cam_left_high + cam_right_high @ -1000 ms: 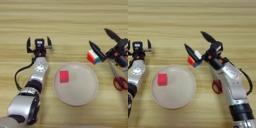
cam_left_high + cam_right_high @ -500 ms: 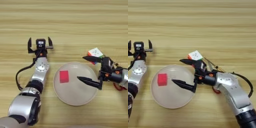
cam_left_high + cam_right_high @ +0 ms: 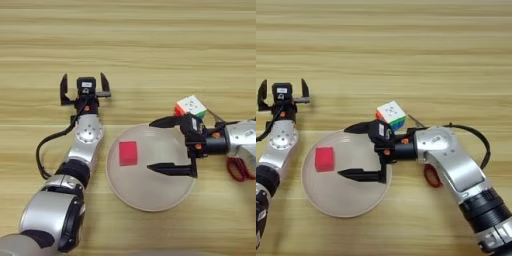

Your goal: Move the objects on the table

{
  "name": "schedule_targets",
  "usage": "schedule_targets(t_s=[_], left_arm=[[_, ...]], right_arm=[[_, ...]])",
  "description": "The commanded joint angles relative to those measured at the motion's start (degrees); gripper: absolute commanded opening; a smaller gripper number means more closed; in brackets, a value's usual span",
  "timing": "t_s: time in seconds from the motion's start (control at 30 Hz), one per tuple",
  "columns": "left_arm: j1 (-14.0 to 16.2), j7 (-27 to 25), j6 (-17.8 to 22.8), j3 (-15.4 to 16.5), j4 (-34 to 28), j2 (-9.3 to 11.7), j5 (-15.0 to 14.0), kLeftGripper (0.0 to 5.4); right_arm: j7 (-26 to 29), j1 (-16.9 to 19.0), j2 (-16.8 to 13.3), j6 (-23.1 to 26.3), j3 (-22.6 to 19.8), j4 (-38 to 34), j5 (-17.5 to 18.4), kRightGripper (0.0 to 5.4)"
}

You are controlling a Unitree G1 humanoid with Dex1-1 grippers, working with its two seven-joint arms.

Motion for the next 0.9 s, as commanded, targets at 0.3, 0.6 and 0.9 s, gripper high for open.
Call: schedule_targets(t_s=[0.3, 0.6, 0.9], left_arm=[[0.9, 0.9, 1.9, -0.3, -2.5, -0.9, 0.9, 5.4], [0.7, 1.2, 2.0, -0.4, -2.4, -0.9, 1.0, 5.4], [0.6, 1.0, 2.1, -0.3, -2.3, -1.0, 0.7, 5.4]], right_arm=[[-0.8, -2.7, 3.0, -1.4, 3.5, 4.4, -6.3, 5.37], [-3.3, -4.1, 6.9, -4.4, 4.8, 9.9, -11.1, 5.37], [-4.7, -5.1, 10.0, -6.4, 5.6, 15.9, -14.3, 5.37]])
